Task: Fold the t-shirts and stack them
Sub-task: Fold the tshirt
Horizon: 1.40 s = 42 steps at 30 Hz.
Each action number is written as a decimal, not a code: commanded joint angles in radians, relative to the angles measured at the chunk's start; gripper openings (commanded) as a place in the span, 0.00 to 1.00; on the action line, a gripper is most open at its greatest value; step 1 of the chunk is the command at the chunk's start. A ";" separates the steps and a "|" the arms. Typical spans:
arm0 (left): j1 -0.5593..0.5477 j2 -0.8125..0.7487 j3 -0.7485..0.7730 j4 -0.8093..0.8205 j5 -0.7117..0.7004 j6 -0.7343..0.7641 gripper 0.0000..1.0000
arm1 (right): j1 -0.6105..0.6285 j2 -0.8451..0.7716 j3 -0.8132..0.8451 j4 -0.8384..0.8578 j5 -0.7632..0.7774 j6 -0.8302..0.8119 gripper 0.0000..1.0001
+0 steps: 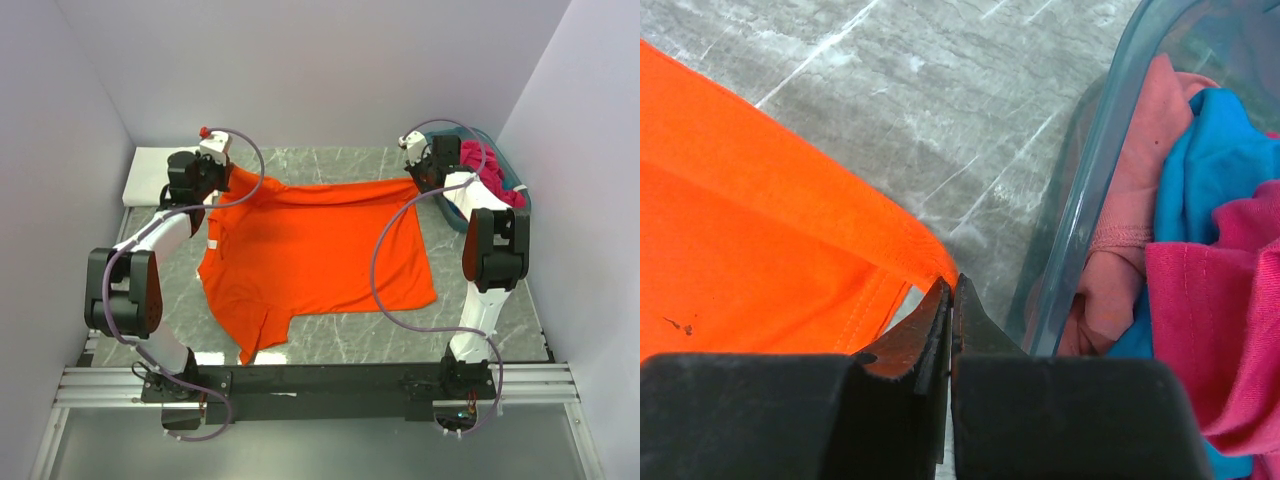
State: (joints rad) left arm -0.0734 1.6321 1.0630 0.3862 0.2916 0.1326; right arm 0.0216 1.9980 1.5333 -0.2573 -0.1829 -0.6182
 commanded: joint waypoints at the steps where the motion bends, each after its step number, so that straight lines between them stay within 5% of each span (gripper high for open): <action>1: 0.001 -0.058 -0.017 0.056 0.021 -0.019 0.00 | -0.009 -0.005 0.005 0.016 0.013 0.000 0.00; 42: 0.001 -0.098 -0.098 0.022 0.026 -0.018 0.00 | -0.011 -0.062 -0.140 0.049 -0.026 -0.106 0.00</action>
State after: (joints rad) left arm -0.0734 1.5864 0.9749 0.3832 0.2916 0.1188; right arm 0.0212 1.9953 1.4094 -0.2398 -0.2031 -0.7048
